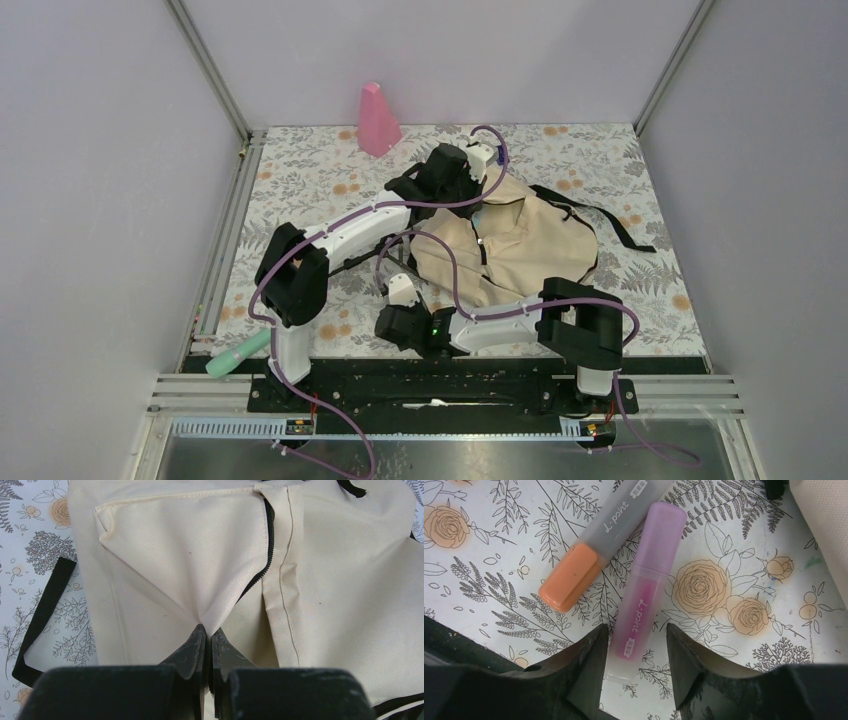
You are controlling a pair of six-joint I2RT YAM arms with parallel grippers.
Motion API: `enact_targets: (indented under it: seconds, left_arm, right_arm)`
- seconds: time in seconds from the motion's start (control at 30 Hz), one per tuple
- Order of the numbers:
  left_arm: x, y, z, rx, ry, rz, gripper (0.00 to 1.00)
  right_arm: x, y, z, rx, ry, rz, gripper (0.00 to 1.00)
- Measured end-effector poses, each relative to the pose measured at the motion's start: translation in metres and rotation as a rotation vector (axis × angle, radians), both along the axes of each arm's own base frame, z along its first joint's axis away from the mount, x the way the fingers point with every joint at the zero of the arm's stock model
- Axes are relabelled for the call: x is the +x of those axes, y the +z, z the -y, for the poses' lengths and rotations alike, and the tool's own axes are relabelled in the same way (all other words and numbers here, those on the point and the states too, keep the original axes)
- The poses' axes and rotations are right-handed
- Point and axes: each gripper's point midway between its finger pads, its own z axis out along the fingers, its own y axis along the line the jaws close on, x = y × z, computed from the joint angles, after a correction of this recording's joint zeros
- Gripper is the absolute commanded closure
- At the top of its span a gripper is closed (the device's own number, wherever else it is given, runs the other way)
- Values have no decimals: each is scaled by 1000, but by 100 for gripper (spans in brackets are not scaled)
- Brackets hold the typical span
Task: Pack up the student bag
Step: Pick up the stationery from the center of the board.
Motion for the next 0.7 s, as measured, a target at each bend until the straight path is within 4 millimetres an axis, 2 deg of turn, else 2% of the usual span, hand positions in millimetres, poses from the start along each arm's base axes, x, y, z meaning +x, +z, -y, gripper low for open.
enact_targets:
  seconds: [0.63, 0.7]
  left_arm:
    - [0, 0, 0, 0, 0, 0, 100]
    - [0, 0, 0, 0, 0, 0, 100]
  right_arm:
    - [2, 0, -6, -60, 20, -4, 54]
    - [2, 0, -6, -66, 20, -5, 57]
